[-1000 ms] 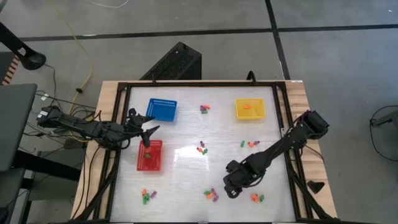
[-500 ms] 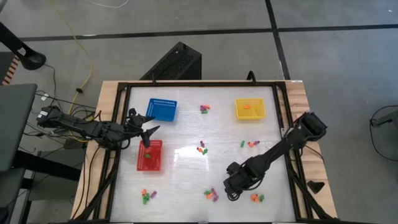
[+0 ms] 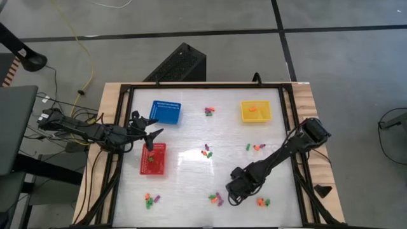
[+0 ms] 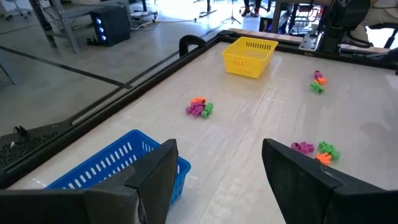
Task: Sort Halloween decoration
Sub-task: Put the violet skeleton toy into the blue bin
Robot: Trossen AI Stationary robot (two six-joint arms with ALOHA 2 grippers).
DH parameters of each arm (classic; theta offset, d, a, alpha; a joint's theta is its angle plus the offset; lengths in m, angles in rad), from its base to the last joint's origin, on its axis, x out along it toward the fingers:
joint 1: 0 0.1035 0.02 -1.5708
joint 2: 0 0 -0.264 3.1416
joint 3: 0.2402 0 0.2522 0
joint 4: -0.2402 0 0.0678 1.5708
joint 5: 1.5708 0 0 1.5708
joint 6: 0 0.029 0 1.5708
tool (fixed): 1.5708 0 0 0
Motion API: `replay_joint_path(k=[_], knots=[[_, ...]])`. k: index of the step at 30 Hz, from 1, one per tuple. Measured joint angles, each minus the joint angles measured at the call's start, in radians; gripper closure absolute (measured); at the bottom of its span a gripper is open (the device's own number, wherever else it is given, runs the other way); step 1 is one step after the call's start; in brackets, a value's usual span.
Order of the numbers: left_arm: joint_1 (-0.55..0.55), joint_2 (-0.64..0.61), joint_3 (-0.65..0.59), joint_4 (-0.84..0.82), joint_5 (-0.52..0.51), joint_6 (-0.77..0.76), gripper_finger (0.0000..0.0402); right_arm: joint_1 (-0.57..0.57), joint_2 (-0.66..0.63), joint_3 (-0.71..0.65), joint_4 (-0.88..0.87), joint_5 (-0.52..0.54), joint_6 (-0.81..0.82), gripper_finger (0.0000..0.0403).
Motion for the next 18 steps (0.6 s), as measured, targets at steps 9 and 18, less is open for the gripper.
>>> replay_joint_path(k=[9, 18], knots=[[0.000, 0.000, 0.000, 0.000, 0.000, 0.000, 0.0175, -0.036, -0.010, 0.056, -0.015, -0.023, -0.116, 0.0368], [0.000, 0.000, 0.000, 0.002, 0.000, 0.010, 0.0175, -0.146, -0.040, 0.260, -0.038, 0.199, -0.422, 0.0365]])
